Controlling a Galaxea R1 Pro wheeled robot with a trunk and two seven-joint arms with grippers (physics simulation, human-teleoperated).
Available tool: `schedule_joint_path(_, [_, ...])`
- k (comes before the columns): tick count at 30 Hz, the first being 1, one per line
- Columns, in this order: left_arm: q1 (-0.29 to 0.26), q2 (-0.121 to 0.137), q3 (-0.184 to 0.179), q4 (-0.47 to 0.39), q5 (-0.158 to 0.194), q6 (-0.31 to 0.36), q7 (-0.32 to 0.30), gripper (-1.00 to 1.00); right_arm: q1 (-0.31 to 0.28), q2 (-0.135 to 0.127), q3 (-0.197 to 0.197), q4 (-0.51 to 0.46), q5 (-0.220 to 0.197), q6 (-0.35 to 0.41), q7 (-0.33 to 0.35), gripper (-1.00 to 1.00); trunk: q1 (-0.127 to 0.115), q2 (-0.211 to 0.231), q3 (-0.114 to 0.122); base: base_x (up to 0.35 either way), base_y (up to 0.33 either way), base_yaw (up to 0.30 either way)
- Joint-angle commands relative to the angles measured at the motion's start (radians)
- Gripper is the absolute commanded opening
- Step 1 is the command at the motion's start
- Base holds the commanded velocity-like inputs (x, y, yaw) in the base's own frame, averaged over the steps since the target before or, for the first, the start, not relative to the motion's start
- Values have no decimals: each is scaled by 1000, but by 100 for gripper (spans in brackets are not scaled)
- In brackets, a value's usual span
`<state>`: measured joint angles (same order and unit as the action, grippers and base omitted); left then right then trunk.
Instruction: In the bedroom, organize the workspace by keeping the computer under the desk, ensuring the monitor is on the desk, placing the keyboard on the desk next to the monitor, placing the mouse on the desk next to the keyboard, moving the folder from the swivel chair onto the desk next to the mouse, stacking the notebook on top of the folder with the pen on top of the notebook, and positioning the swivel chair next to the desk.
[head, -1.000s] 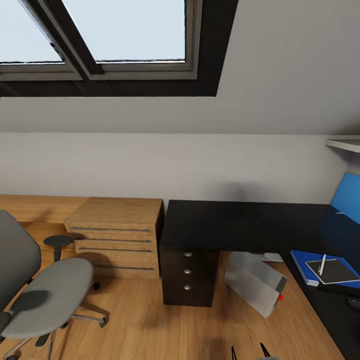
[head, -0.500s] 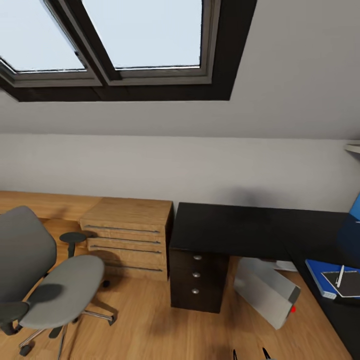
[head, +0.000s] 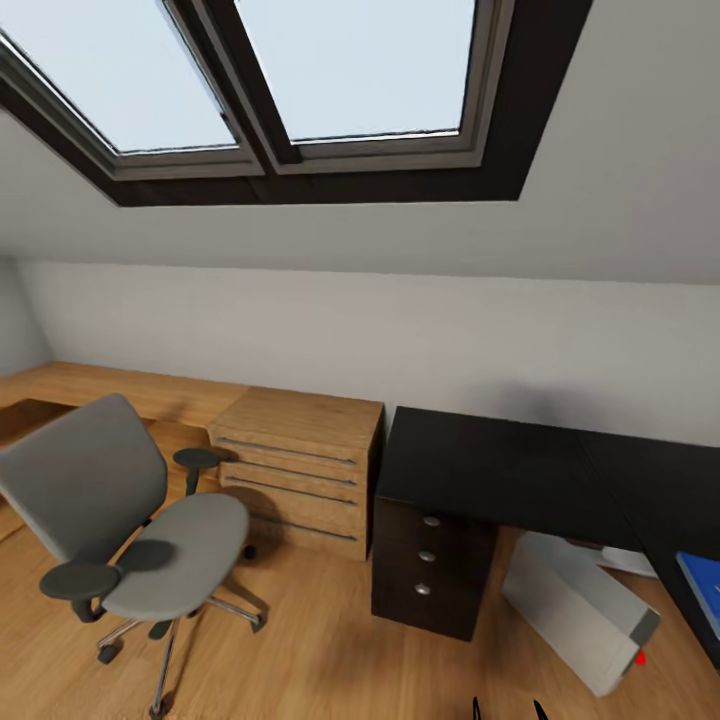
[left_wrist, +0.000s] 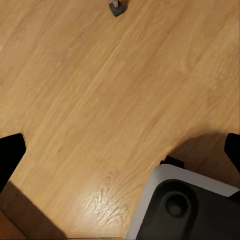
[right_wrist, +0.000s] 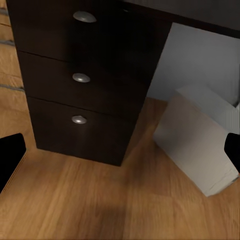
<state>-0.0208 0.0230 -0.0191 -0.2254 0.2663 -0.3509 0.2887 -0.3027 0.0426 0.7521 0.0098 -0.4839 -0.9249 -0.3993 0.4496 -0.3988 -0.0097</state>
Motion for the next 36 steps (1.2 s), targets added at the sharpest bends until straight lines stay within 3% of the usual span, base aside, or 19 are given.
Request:
schedule_joint_path(1, [-1, 1, -2, 1, 5, -3, 1, 100, 0, 0, 9, 1, -4, -2, -6, 100, 0, -1, -1, 0, 0, 288])
schedule_joint_path(11, [-1, 0, -1, 1, 6, -7, 1, 100, 0, 0, 9, 1, -4, -2, -6, 100, 0, -1, -1, 0, 0, 288])
schedule_joint_path(20, [-1, 0, 1, 16, 9, -130, 3, 100, -1, 0, 9, 1, -5, -2, -6, 100, 0, -1, -1, 0, 0, 288])
schedule_joint_path(36, [-1, 0, 1, 23, 7, -145, 3, 100, -1, 0, 9, 1, -5, 0, -4, 100, 0, -1, -1, 0, 0, 288])
